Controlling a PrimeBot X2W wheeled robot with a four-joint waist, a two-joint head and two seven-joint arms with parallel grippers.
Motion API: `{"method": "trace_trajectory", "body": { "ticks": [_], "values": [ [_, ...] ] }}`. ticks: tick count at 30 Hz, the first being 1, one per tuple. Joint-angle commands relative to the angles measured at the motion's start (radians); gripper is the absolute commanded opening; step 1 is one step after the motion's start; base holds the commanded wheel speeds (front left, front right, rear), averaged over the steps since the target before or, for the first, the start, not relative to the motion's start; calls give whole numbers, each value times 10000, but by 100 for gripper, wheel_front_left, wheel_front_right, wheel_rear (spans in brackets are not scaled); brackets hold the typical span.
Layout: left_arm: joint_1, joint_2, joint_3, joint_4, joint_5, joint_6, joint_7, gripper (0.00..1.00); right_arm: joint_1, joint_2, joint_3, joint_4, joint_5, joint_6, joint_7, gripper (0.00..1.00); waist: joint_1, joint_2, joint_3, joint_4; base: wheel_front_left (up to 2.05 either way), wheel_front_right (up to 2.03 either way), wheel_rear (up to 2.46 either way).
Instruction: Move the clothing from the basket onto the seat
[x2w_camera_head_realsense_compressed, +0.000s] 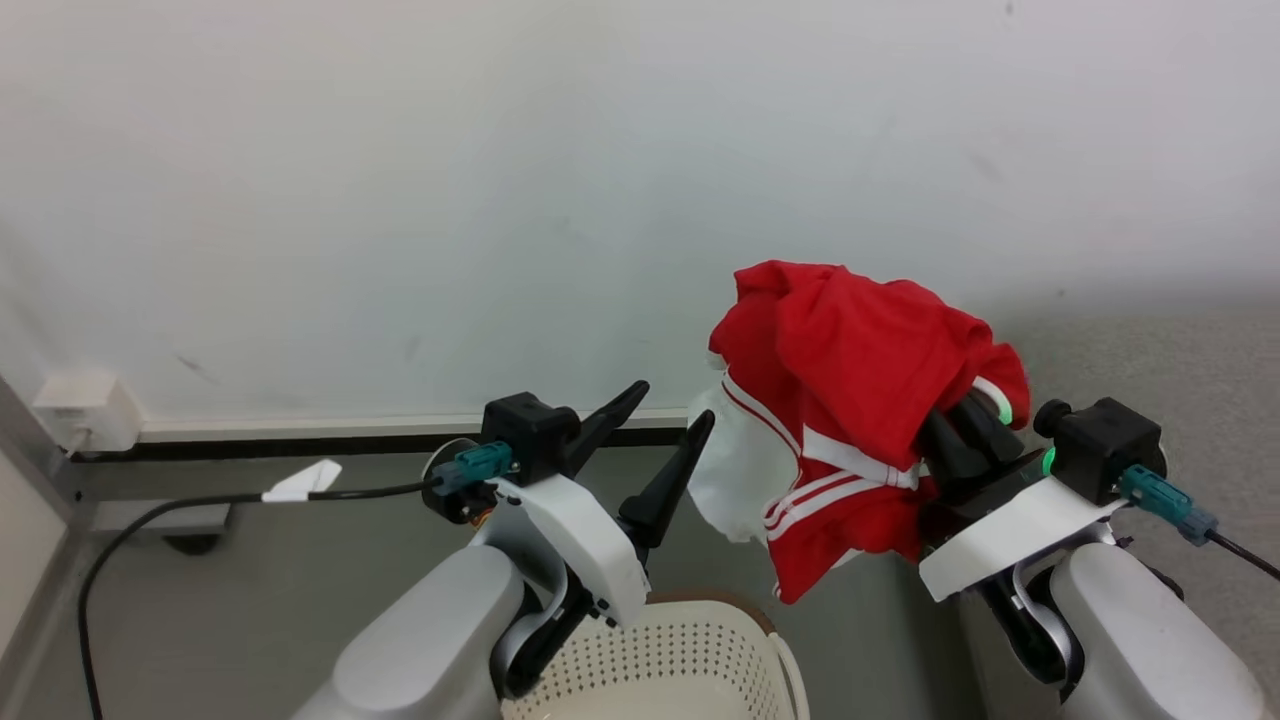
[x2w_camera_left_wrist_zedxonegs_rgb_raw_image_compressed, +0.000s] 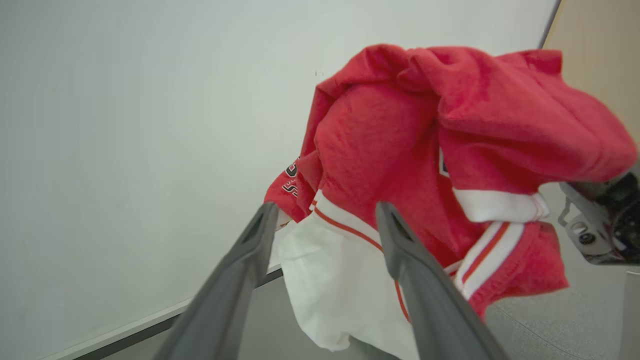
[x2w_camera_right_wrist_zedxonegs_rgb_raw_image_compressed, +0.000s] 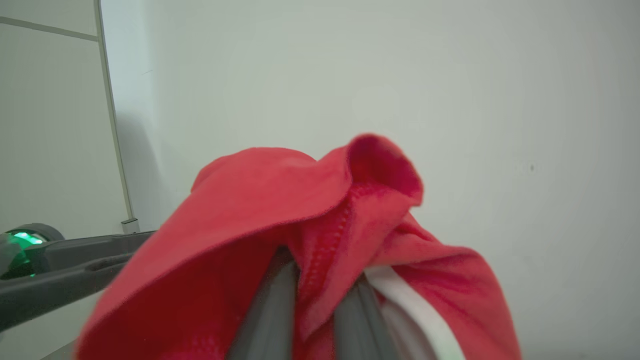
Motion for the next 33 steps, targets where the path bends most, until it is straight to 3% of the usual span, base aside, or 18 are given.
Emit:
{"method": "trace_trajectory", "body": {
  "ticks": [1, 20, 30, 33],
  "values": [
    [124, 37, 3, -52, 2, 24, -57, 100, 135, -81, -68, -87, -35, -22, -5, 0, 0, 0, 51, -282, 0, 0, 0],
    [273, 236, -154, -504, 263, -50, -565, 100, 918, -792, -1470, -1429, -1013, -22, -4, 0, 0, 0, 611, -3541, 0, 0, 0],
    [281, 322, -219, -558, 559, -62, -719, 100, 1467, -505, -2089, -1993, -1408, -22, -4, 0, 0, 0, 938, -4880, 0, 0, 0],
    [148, 248, -316, -526, 565, -143, -709, 100, 1598, -494, -2358, -2152, -1490, -22, -4, 0, 0, 0, 1101, -4991, 0, 0, 0]
  ]
}}
